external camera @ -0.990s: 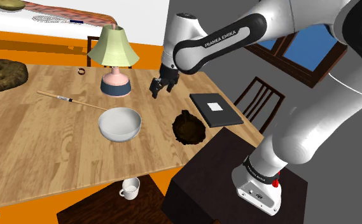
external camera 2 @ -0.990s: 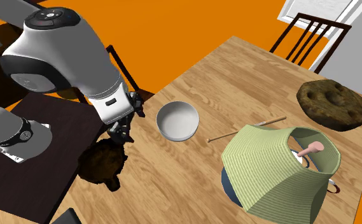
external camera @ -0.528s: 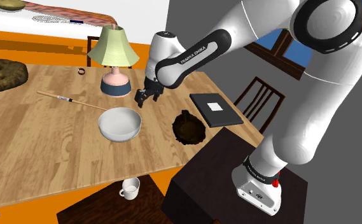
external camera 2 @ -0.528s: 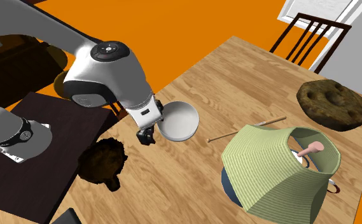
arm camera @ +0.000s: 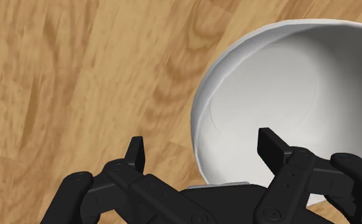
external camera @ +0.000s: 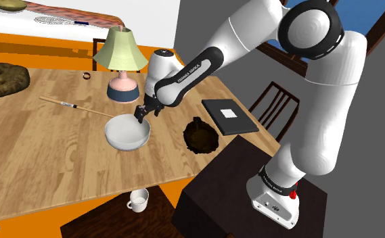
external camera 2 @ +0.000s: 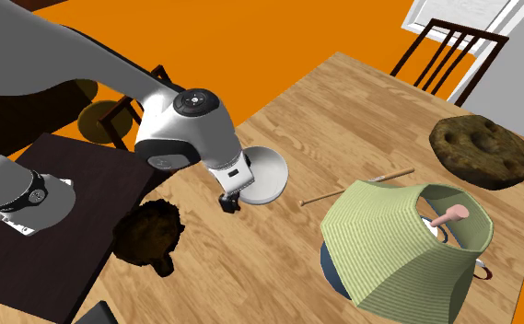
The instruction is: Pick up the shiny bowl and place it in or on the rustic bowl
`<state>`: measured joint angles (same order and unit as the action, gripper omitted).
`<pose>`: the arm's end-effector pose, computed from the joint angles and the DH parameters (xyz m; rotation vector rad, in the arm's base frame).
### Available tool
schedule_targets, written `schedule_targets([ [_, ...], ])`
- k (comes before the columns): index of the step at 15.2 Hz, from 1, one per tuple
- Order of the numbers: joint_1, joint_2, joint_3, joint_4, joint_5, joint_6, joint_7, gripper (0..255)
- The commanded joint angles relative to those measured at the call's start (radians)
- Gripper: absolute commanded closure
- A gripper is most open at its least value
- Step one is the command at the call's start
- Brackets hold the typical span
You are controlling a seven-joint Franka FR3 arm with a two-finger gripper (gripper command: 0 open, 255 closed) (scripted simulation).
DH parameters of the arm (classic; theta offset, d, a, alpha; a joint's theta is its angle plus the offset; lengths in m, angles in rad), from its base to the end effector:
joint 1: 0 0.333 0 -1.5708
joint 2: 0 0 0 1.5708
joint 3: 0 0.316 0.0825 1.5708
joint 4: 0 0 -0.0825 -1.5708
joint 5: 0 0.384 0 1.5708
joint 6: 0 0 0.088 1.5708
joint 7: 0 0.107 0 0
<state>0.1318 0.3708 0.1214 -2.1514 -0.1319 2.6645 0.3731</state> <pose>0.5645 0.1493 0.2410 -3.1123 0.0288 -0.2301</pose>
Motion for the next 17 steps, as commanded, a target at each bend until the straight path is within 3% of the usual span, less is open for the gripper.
schedule_targets([
  [1, 0.004, 0.033, -0.005, 0.014, -0.008, 0.019, 0.006, 0],
  [11, 0.009, 0.066, -0.012, 0.024, -0.016, 0.042, 0.012, 0],
  [12, 0.009, 0.066, -0.012, 0.024, -0.016, 0.042, 0.012, 255],
  [17, 0.009, 0.065, -0.012, 0.024, -0.016, 0.042, 0.011, 255],
])
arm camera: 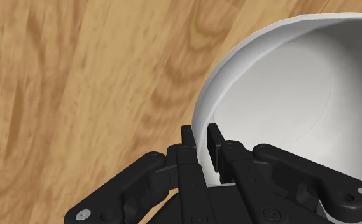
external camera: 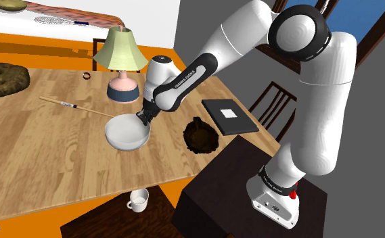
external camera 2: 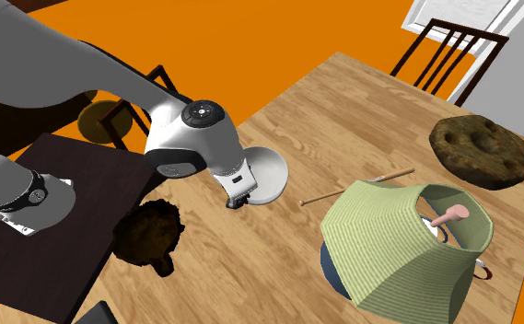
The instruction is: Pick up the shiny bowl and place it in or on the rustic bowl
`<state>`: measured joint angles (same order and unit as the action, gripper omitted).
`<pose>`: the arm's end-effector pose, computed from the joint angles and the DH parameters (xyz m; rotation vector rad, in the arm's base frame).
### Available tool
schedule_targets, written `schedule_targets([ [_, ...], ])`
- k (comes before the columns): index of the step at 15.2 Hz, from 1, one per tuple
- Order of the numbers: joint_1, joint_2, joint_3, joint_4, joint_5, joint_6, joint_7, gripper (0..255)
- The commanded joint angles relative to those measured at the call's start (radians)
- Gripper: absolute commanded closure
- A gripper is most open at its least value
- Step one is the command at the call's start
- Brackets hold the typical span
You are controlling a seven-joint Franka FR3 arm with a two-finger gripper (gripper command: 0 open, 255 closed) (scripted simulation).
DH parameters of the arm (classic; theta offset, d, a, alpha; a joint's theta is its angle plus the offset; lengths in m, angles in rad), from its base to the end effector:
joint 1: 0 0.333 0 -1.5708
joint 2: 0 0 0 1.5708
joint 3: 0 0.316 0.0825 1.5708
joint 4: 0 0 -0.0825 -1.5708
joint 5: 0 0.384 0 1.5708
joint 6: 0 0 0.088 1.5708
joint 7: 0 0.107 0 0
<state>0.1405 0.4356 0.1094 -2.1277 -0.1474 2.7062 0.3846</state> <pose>0.5701 0.1501 0.2163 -3.1120 0.0297 -0.2315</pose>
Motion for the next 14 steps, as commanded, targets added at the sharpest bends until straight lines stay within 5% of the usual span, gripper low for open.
schedule_targets([
  [1, 0.000, 0.000, 0.000, 0.000, 0.000, 0.000, 0.000, 255],
  [14, -0.016, -0.107, 0.022, 0.000, 0.032, -0.107, -0.025, 255],
])
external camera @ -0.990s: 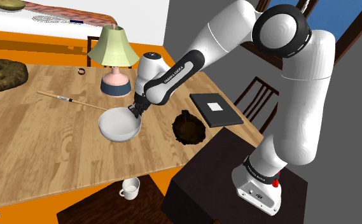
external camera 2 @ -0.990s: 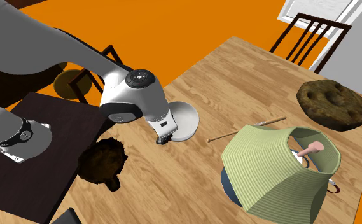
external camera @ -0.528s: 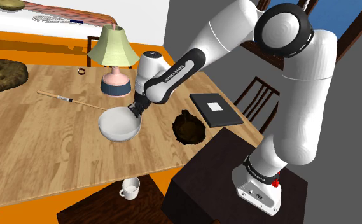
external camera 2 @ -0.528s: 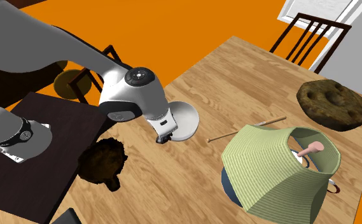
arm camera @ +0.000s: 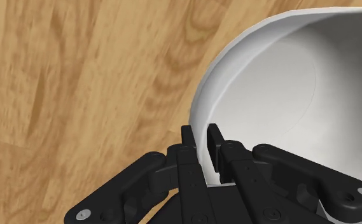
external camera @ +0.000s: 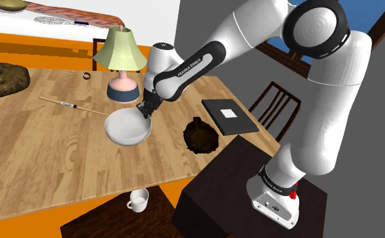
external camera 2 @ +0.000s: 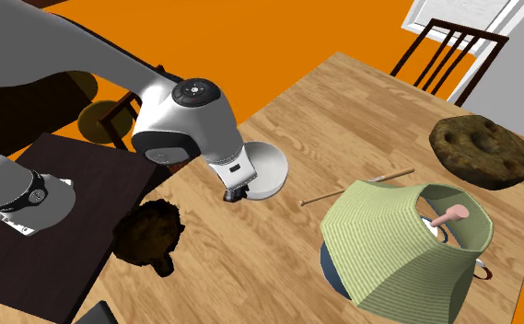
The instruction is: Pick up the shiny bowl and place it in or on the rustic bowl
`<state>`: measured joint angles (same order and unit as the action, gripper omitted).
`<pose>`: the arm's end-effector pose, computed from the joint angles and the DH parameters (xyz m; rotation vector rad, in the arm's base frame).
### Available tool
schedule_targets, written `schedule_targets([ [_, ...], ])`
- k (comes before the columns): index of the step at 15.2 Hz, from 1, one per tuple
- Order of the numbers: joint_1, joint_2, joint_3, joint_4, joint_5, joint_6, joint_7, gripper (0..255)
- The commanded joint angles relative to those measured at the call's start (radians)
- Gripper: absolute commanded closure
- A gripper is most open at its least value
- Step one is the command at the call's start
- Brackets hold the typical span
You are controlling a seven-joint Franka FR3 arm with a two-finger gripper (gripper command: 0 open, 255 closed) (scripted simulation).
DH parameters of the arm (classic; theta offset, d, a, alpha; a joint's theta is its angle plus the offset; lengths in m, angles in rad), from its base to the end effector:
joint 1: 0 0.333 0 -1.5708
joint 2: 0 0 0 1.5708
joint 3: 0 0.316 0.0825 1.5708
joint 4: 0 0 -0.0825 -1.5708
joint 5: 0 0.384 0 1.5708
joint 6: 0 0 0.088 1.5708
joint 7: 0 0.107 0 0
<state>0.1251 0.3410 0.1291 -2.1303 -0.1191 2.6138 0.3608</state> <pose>0.5698 0.1494 0.2618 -3.1123 0.0289 -0.2300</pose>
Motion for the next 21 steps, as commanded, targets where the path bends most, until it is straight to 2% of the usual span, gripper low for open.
schedule_targets([
  [1, -0.002, -0.022, 0.004, 0.004, 0.007, -0.026, -0.004, 255],
  [21, -0.015, -0.191, 0.024, 0.075, 0.060, -0.262, -0.044, 255],
])
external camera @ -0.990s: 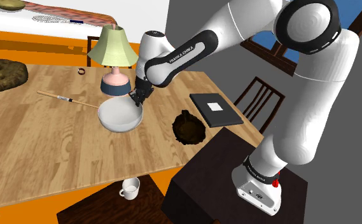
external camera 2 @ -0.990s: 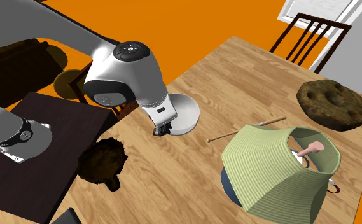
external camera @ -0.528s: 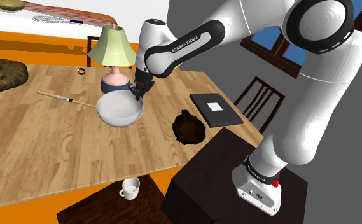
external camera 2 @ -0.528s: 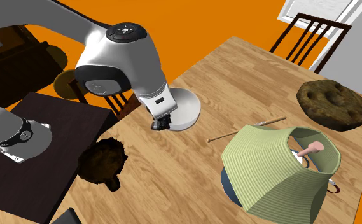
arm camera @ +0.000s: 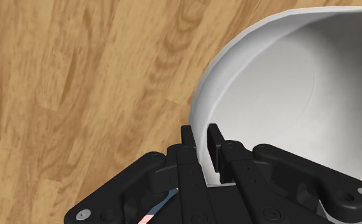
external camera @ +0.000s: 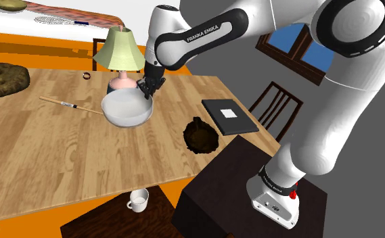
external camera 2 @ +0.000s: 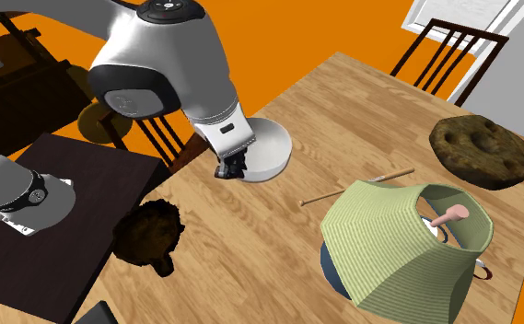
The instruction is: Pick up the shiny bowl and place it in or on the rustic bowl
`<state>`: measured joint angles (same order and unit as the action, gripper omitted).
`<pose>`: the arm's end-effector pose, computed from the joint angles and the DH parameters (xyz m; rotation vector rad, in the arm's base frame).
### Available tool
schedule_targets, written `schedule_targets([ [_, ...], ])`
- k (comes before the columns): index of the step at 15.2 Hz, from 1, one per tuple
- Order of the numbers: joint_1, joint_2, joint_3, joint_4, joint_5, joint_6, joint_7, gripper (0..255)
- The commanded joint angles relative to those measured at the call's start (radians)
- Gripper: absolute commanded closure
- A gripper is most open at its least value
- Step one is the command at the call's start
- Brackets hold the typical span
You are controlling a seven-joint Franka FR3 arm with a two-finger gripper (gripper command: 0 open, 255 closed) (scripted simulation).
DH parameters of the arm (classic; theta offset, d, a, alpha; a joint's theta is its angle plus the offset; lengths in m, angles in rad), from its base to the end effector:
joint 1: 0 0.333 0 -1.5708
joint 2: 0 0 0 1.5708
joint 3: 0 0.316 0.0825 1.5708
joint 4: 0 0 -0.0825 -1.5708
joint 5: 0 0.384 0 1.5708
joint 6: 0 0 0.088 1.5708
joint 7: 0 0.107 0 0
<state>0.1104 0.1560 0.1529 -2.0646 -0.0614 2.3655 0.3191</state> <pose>0.5692 0.1505 0.3736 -3.1125 0.0291 -0.2298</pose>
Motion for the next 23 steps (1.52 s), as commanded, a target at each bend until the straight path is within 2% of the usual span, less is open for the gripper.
schedule_targets([
  [1, -0.001, -0.012, 0.001, 0.015, 0.004, -0.026, -0.004, 255],
  [2, -0.001, -0.015, 0.001, 0.017, 0.005, -0.030, -0.005, 255],
  [13, -0.088, -0.361, -0.089, -0.349, 0.089, -0.008, -0.233, 255],
  [18, -0.125, -0.510, -0.157, -0.472, 0.090, -0.035, -0.338, 255],
  [23, -0.175, -0.651, -0.235, -0.568, 0.062, -0.082, -0.441, 255],
])
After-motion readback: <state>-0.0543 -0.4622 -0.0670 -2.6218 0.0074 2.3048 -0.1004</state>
